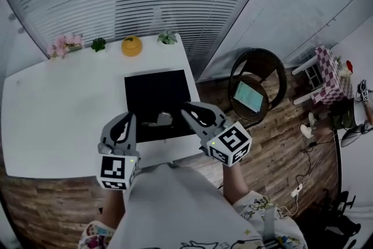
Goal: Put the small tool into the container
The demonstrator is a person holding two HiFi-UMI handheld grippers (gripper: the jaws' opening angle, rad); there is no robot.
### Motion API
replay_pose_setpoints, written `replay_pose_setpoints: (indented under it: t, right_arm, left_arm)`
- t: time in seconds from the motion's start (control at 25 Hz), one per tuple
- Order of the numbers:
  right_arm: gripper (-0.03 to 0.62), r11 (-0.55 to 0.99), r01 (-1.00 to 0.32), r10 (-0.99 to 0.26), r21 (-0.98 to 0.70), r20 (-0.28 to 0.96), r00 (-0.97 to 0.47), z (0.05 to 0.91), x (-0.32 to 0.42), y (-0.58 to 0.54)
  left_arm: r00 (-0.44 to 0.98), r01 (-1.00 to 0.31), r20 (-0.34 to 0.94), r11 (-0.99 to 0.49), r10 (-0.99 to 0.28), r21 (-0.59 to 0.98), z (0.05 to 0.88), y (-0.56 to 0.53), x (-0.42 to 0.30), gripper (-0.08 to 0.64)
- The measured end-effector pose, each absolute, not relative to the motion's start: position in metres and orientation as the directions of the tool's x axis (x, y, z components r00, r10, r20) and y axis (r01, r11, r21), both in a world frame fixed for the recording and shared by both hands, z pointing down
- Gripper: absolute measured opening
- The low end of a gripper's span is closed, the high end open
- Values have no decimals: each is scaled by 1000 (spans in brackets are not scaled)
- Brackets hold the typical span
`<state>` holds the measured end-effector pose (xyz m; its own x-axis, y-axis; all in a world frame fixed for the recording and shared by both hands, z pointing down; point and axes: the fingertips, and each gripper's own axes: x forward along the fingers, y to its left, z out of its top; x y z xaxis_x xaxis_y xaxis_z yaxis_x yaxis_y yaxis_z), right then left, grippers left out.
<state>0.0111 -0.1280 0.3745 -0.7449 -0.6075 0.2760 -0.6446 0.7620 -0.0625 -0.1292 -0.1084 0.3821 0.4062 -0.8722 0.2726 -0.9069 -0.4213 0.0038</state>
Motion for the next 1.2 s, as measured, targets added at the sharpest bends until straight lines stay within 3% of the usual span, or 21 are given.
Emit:
replay_pose_setpoints:
  t: [0.36,1.2]
  right_arm:
    - [12,703,-706,-686,-89,181,-705,367,43,-116]
    - [0,610,-786,-769,-98,167,-617,386,64,-112]
  left_arm:
    - [415,-905,276,-424,-867,29,386,-94,-113,6]
    - [418,-905,311,-419,-854,66,413,-86,-111,6]
